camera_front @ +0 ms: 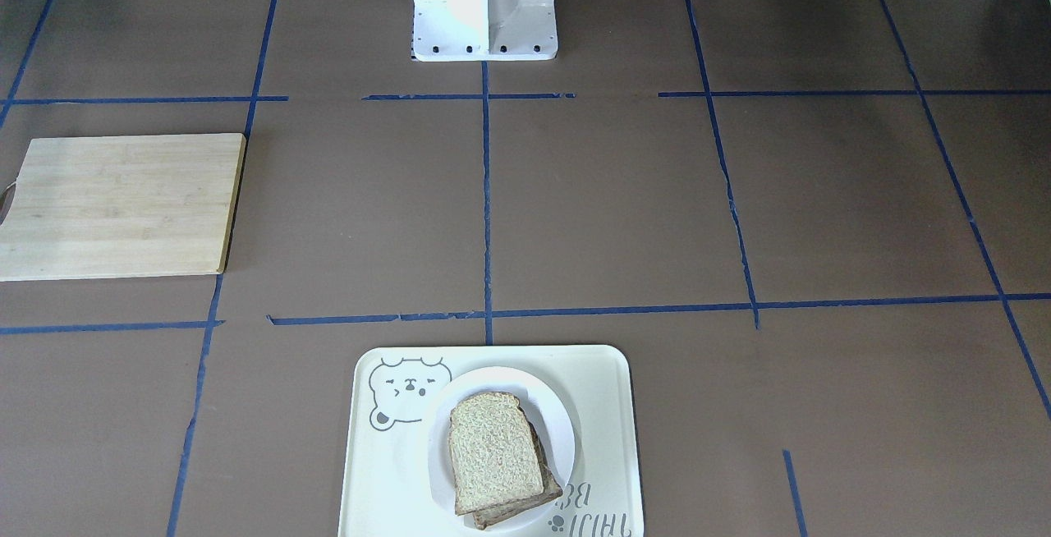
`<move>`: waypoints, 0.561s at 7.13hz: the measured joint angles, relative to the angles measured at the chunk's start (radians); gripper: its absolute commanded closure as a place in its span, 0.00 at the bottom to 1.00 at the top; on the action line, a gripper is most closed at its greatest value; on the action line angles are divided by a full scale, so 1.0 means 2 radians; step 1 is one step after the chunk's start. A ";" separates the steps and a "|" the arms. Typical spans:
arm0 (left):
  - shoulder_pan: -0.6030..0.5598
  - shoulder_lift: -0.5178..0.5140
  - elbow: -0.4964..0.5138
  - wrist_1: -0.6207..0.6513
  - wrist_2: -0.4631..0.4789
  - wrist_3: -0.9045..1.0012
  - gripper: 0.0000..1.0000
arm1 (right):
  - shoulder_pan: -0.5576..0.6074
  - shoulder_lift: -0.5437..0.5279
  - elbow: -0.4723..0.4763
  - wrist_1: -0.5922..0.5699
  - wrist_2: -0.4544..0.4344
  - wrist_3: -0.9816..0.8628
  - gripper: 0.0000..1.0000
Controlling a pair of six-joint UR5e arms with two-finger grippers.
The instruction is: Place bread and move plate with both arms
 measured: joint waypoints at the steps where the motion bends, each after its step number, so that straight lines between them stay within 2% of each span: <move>1: -0.001 0.007 0.008 0.000 0.001 -0.001 0.00 | 0.000 -0.001 0.000 0.001 0.000 0.001 0.00; 4: 0.000 0.018 0.021 -0.002 0.000 -0.002 0.00 | 0.000 -0.004 -0.002 0.001 -0.002 0.001 0.00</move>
